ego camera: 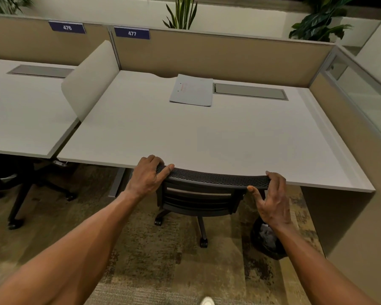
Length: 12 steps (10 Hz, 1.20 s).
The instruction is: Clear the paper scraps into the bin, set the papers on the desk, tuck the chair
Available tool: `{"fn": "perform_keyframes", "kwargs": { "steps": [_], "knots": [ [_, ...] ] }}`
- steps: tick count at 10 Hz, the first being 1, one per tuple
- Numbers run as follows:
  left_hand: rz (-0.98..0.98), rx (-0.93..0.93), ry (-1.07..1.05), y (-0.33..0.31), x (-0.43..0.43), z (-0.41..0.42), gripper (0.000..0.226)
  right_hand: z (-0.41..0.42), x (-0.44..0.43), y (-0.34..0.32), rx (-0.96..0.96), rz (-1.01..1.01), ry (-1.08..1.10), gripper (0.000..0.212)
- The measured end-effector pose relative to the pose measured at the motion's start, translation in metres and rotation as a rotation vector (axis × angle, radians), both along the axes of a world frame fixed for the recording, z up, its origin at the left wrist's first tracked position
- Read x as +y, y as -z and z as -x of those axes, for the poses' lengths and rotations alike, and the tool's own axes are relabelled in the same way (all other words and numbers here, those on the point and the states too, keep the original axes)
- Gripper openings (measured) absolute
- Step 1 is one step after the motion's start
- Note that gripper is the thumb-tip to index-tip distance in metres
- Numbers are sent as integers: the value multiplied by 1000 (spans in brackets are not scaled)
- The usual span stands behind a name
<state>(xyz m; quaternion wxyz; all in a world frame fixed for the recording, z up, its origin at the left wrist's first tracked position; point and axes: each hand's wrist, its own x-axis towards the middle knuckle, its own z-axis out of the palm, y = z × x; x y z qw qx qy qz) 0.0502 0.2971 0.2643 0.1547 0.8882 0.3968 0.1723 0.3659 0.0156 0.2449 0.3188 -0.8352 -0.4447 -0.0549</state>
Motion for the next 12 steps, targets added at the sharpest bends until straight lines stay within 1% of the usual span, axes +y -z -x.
{"fn": "perform_keyframes", "kwargs": {
  "steps": [1, 3, 4, 5, 6, 7, 8, 9, 10, 11, 12],
  "knots": [
    [10, 6, -11, 0, 1, 2, 78, 1, 1, -1, 29, 3, 1, 91],
    [29, 82, 26, -10, 1, 3, 79, 1, 2, -1, 49, 18, -7, 91],
    [24, 180, 46, -22, -1, 7, 80, 3, 3, -3, 20, 52, 2, 92],
    [-8, 314, 18, -34, -5, 11, 88, 7, 3, -7, 19, 94, 5, 91],
    [-24, 423, -14, -42, -11, 11, 92, 12, 1, -10, 49, 126, 20, 92],
    [-47, 465, -23, -48, -20, 8, 94, 19, -2, -16, 104, 174, 26, 98],
    [-56, 465, 39, -50, -32, 9, 107, 25, -7, -18, 106, 221, 27, 104],
    [-61, 457, 90, -52, -41, 12, 112, 32, -12, -23, 101, 261, 38, 107],
    [-88, 438, 92, -62, -41, 15, 112, 38, -9, -28, 27, 288, 53, 109],
    [-103, 407, 99, -81, -37, 16, 113, 45, -2, -42, -11, 266, 33, 109],
    [-155, 361, 98, -107, -30, 12, 104, 45, 7, -57, -9, 209, -10, 110]
  ]
}}
